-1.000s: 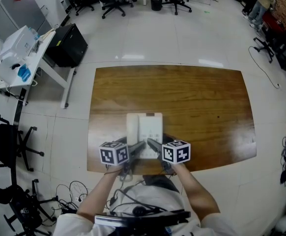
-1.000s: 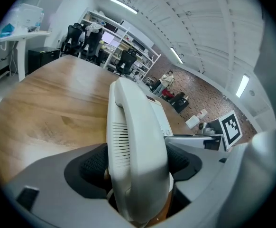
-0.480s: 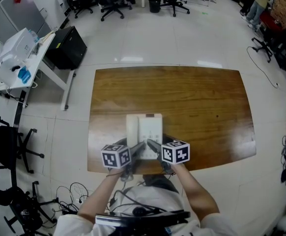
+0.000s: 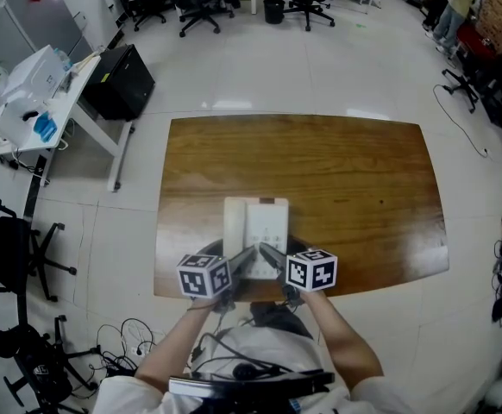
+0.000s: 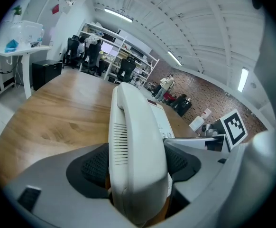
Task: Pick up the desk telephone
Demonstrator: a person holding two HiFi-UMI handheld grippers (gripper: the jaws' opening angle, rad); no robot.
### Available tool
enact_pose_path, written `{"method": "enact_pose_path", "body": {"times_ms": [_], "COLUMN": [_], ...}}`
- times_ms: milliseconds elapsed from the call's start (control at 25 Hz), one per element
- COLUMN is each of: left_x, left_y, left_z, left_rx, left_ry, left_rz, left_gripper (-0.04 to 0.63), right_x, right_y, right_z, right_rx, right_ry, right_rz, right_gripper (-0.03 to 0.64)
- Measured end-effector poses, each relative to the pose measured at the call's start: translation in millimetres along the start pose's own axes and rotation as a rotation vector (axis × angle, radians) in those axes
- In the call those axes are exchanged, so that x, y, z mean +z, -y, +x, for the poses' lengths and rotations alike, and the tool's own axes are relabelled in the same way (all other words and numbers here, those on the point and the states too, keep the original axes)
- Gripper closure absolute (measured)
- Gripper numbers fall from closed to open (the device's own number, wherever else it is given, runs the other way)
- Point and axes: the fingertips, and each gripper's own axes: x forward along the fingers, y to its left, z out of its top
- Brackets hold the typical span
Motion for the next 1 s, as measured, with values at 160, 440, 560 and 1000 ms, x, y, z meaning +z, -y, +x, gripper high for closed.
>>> {"method": "enact_pose_path", "body": {"times_ms": [160, 440, 560, 1000], "left_x": [14, 53, 68, 97], "left_y": [8, 30, 40, 69], "left_z": [-12, -36, -48, -93], "left_rx": [-0.010, -0.027, -0.035, -0.059], "left_ry": [0.050, 0.157, 0.199, 0.310], "left_rz": [-0.005, 0.051, 0.075, 0.140], "left_gripper": [0.255, 0.256, 0.256, 0.258], "right_x": [16, 53, 67, 92], "right_y": [-11, -36, -49, -90], "right_z": [-12, -37, -49, -89], "right_rx": [-0.015, -0.010, -0.007, -0.013], "right_ry": [0.046, 0.162, 0.205, 0.320], "right_rz": [-0.046, -0.096, -0.117, -0.186], "right_gripper": [0.295, 0.295, 0.295, 0.295]}}
